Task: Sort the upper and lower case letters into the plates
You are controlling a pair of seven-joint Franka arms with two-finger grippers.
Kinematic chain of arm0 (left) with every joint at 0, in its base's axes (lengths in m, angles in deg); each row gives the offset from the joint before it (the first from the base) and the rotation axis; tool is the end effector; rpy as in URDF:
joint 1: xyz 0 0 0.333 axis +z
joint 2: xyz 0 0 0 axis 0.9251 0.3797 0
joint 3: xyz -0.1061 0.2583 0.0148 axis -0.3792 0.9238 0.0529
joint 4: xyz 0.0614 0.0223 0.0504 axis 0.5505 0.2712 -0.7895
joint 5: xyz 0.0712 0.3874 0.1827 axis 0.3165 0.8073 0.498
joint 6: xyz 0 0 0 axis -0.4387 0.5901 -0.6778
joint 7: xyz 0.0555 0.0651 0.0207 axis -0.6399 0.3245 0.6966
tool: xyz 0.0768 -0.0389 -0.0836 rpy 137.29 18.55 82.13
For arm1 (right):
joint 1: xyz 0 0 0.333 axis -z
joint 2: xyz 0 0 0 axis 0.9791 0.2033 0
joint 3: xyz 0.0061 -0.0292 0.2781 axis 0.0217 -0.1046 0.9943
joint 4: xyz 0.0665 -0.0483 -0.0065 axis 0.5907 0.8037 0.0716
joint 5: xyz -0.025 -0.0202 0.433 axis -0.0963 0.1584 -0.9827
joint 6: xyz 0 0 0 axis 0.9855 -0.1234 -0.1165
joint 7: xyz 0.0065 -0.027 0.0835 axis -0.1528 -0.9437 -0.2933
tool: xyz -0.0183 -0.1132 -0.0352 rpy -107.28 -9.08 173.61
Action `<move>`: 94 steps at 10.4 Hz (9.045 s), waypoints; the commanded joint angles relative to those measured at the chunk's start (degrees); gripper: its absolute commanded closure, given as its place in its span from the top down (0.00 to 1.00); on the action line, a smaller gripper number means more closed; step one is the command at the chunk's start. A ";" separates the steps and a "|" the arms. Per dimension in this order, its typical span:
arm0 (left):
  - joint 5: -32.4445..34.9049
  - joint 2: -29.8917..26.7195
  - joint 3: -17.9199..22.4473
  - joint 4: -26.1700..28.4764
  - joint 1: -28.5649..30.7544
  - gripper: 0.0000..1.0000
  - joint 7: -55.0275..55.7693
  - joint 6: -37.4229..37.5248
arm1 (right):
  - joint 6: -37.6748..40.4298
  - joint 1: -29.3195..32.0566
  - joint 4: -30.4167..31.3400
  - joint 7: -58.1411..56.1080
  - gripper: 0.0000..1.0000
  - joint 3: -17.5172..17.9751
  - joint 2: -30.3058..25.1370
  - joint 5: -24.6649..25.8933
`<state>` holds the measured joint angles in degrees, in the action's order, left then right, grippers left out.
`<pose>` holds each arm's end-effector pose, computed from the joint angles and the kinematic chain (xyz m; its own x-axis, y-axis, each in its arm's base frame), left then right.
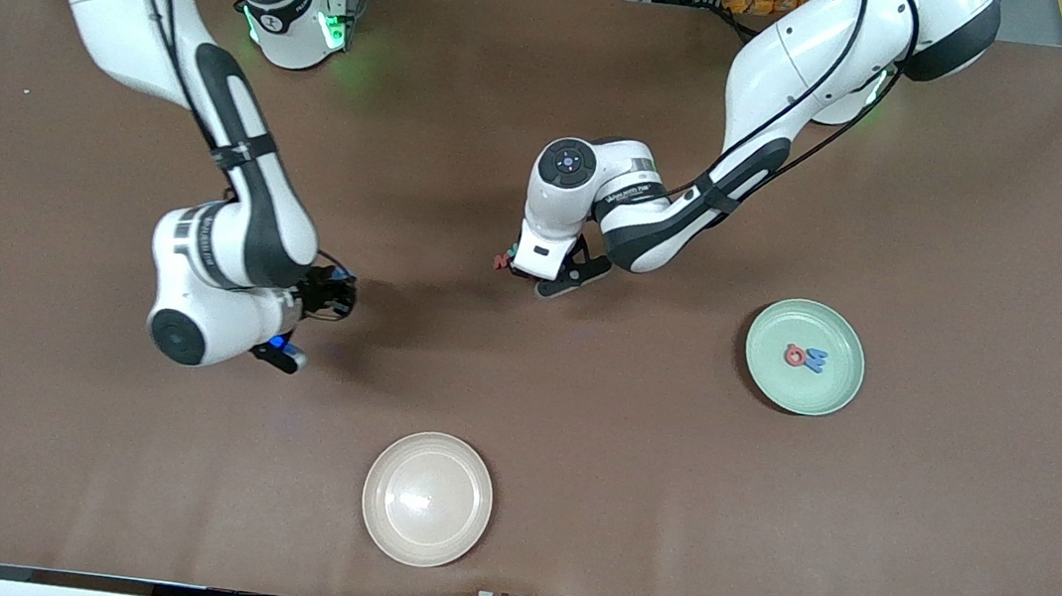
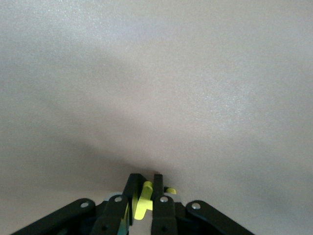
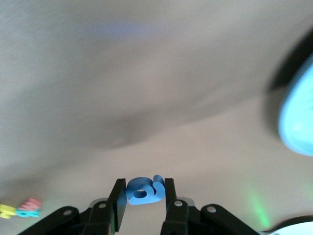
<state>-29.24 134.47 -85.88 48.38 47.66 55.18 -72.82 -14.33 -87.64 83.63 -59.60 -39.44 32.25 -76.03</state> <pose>0.4186 -0.5363 0.1092 0.8550 0.5179 -0.0271 0.5183 -0.8519 0.0751 0.6217 0.1593 0.1639 0.7567 -0.3137 -0.5735 -0.3507 -0.9352 0.0487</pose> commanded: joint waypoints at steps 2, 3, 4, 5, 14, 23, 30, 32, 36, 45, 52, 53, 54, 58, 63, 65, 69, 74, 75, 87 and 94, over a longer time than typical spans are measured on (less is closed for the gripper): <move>-1.34 0.22 -0.38 -0.12 0.07 0.04 -0.62 -0.28 | 3.21 6.09 1.41 -9.48 0.14 0.84 -1.30 3.64; -1.34 0.13 -0.55 -0.12 -0.02 0.00 -0.62 -0.28 | 3.30 8.55 2.28 -14.83 0.14 0.84 -1.38 3.81; -1.43 0.13 -0.90 -0.12 0.07 0.00 -0.62 -0.28 | 3.56 10.75 2.90 -19.40 0.14 0.84 -1.38 5.03; -1.43 0.13 -0.90 -0.12 0.07 0.00 -0.54 -0.28 | 3.48 12.34 3.25 -22.06 0.14 0.84 -1.21 6.52; -2.31 -1.80 -13.35 -0.03 13.30 0.00 -3.52 7.87 | 2.34 17.81 3.61 -33.95 0.22 0.84 0.29 12.25; -1.08 -7.94 -31.93 -0.12 47.14 0.00 -31.08 33.80 | 1.98 12.90 3.52 -22.82 0.91 1.10 0.20 7.52; 4.81 -9.54 -33.42 9.26 67.19 0.00 -48.34 30.86 | 0.32 2.19 2.73 -0.95 0.91 1.45 -0.41 1.09; 6.82 -9.54 -32.29 13.58 69.58 0.00 -48.35 24.52 | -1.17 -1.95 1.86 7.06 0.91 1.45 -0.33 -1.70; 6.83 -8.40 -31.32 15.18 69.86 0.60 -47.64 22.04 | -5.39 -9.94 0.72 21.38 0.91 1.37 -0.42 -3.83; 6.22 -9.97 -34.90 13.07 69.68 1.00 -47.82 24.05 | -22.79 -24.90 1.24 36.45 0.87 0.84 2.21 1.07; 6.13 -9.89 -40.19 9.46 66.43 1.00 -44.13 29.51 | -29.92 -28.24 5.72 35.13 0.85 1.01 2.31 4.52; 6.04 -9.89 -40.10 9.46 65.73 1.00 -43.69 29.60 | -31.05 -28.51 6.15 35.13 0.85 1.01 2.40 4.52; 5.95 -9.89 -40.19 9.46 65.46 1.00 -42.99 29.60 | -31.85 -28.60 6.77 35.13 0.85 1.01 2.40 4.52; 3.49 -9.89 -40.19 9.29 60.73 1.00 -36.24 29.86 | -31.94 -28.78 7.04 34.43 0.81 1.10 2.22 4.43; 3.49 -9.80 -39.93 9.29 59.66 1.00 -34.72 29.86 | -31.85 -29.30 7.82 34.52 0.81 1.28 1.96 4.43; 3.49 -9.71 -39.84 9.29 59.66 1.00 -34.90 29.86 | -31.59 -29.39 8.00 34.51 0.80 1.28 1.78 4.43; 3.49 -9.62 -39.58 9.29 59.75 1.00 -35.25 29.86 | -31.15 -30.00 8.18 34.69 0.79 1.45 1.26 4.43; 3.32 -9.45 -39.58 9.38 58.78 1.00 -33.67 29.86 | -30.36 -30.18 8.27 34.60 0.76 1.45 0.99 4.43; 3.40 -9.45 -39.58 9.38 58.69 1.00 -33.32 29.86 | -30.36 -30.01 8.27 34.43 0.75 1.45 0.99 4.43; 3.40 -9.36 -39.58 9.29 58.69 1.00 -33.32 29.86 | -30.27 -29.65 8.27 33.46 0.22 1.37 1.08 4.43; 1.21 -9.27 -38.70 7.36 55.09 1.00 -29.45 29.86 | -28.95 -29.57 7.83 33.20 0.25 1.28 1.25 4.43</move>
<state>-26.86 125.50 -125.22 56.84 103.20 25.47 -43.93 -43.00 -117.41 90.42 -25.77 -38.22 34.10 -71.90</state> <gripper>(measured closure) 0.000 0.784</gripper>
